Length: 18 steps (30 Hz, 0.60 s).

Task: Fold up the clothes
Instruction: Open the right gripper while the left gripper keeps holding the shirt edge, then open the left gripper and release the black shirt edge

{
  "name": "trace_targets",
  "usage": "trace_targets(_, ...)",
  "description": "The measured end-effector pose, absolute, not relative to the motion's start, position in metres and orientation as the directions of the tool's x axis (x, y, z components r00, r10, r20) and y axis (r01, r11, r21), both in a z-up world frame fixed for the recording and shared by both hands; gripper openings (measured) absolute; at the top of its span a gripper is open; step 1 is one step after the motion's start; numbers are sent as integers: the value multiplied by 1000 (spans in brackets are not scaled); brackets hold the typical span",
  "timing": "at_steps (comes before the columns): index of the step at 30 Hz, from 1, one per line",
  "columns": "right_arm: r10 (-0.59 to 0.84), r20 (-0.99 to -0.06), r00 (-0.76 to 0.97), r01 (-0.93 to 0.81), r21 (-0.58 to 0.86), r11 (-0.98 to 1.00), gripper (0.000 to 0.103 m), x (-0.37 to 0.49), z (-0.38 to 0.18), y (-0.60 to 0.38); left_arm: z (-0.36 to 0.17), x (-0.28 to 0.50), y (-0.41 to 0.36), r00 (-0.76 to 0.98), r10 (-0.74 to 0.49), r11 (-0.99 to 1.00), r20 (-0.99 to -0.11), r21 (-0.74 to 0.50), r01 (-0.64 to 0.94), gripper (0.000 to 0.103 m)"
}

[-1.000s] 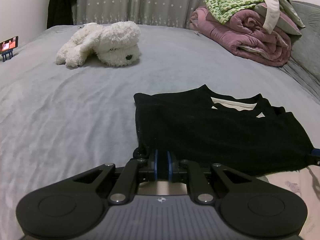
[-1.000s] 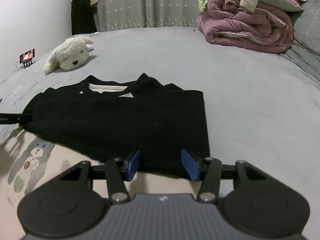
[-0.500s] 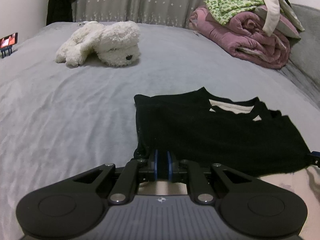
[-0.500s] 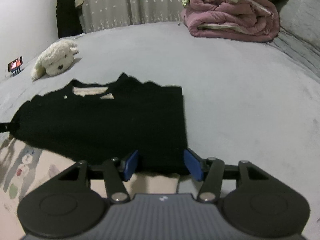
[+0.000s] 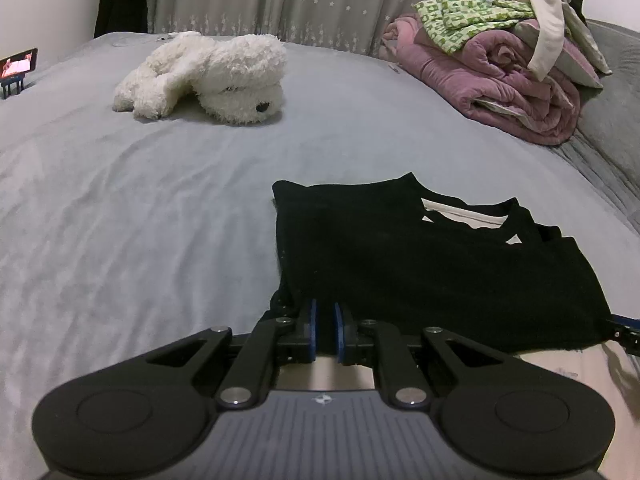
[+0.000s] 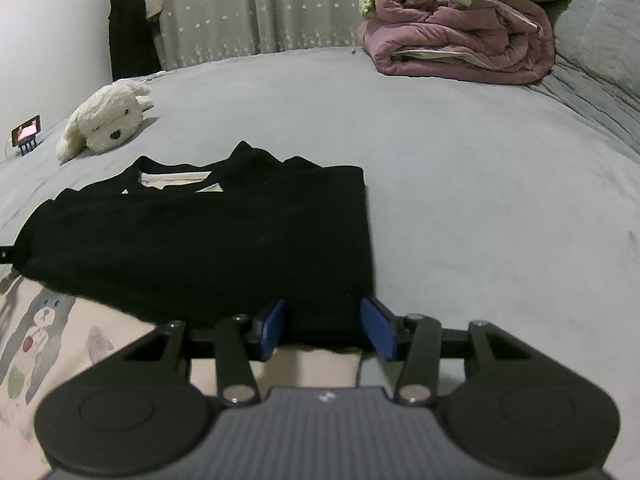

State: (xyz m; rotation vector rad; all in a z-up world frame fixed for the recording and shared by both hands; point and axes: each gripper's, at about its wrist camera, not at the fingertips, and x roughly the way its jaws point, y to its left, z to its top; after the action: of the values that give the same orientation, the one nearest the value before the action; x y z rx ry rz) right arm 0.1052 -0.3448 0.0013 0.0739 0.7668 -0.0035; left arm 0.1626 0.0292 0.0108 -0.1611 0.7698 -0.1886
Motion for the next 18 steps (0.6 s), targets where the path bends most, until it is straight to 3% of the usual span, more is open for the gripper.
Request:
trace_targets(12, 17, -664, 748, 4, 30, 1000, 45, 93, 23, -331, 20, 165, 36, 725, -208, 973, -656, -214, 85, 11)
trace_targets(15, 5, -696, 718, 20, 29, 999, 45, 98, 16, -334, 21, 166, 41, 728, -167, 980, -665, -195, 47, 11)
trace_targets(18, -9, -702, 712, 27, 14, 1000, 45, 100, 13, -333, 25, 164, 44, 741, -117, 985, -661, -173, 0, 18)
